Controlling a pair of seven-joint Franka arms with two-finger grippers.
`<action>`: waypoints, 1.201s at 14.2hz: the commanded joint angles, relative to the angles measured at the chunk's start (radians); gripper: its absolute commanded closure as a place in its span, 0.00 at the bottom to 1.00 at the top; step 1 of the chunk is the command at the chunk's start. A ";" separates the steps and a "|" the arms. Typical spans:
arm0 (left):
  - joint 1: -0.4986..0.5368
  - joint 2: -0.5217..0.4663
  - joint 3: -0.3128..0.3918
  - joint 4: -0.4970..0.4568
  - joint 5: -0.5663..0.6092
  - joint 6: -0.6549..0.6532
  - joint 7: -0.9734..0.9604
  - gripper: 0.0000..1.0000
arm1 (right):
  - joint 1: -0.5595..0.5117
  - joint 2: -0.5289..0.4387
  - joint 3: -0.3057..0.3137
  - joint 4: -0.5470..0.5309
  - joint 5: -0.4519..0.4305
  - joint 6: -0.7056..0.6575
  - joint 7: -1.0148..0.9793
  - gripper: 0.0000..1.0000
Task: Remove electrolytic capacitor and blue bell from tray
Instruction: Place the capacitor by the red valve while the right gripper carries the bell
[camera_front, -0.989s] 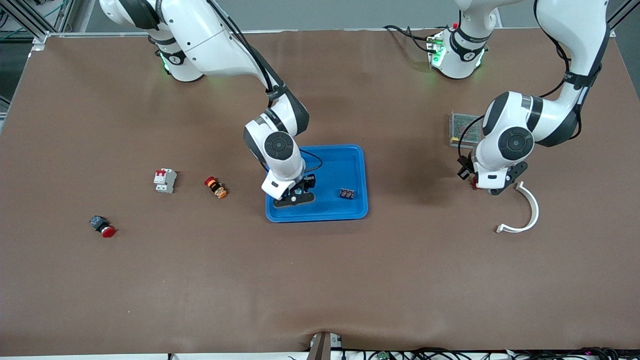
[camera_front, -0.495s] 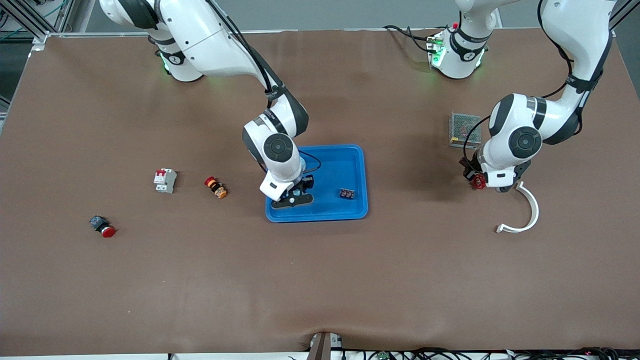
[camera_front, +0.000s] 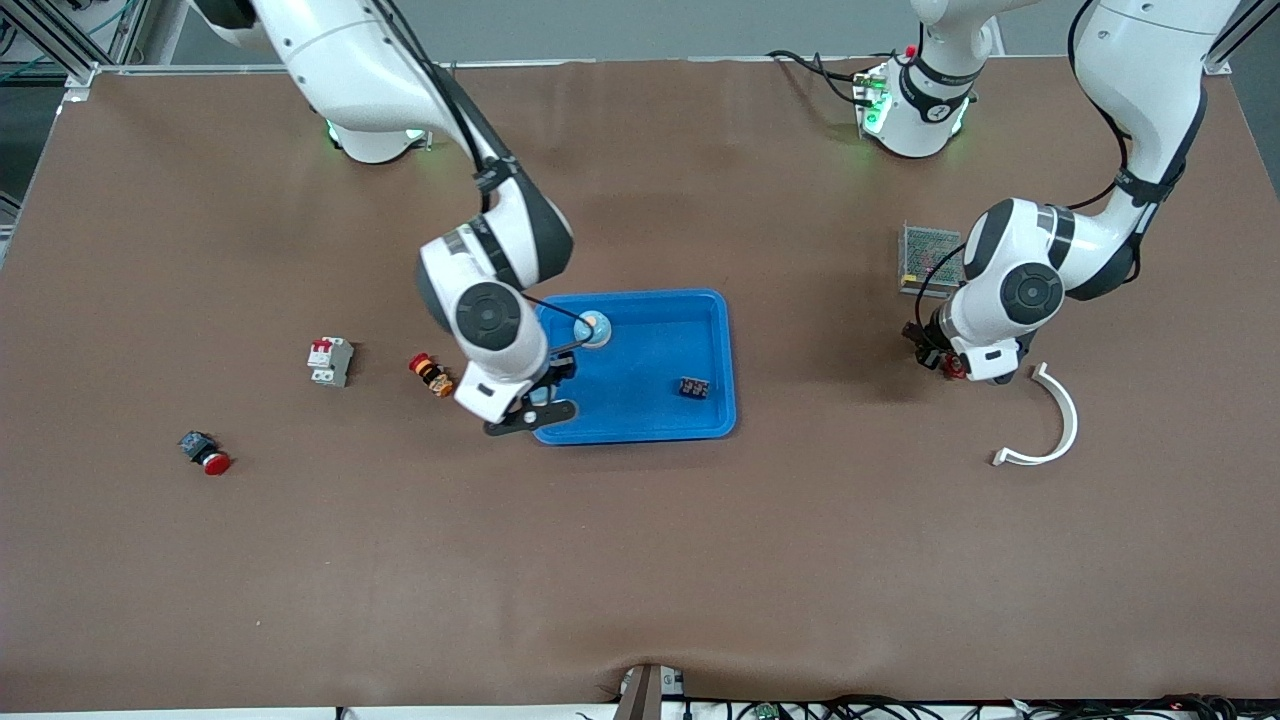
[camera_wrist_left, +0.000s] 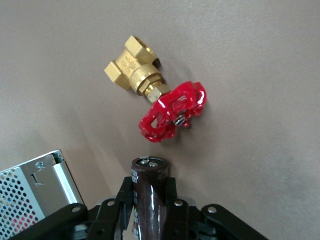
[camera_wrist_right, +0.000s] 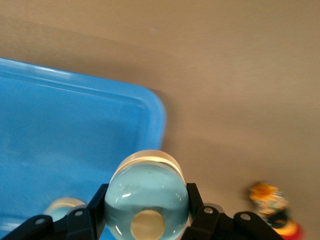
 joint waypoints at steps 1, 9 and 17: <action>-0.001 0.024 -0.004 0.012 0.061 0.011 -0.054 0.74 | -0.072 -0.069 0.015 -0.029 0.010 -0.058 -0.138 0.59; -0.003 -0.002 -0.056 0.146 0.063 -0.099 -0.108 0.00 | -0.331 -0.129 0.015 -0.064 0.010 -0.085 -0.677 0.60; -0.199 0.085 -0.096 0.429 0.051 -0.283 -0.204 0.00 | -0.590 -0.122 0.015 -0.089 0.010 -0.065 -1.166 0.60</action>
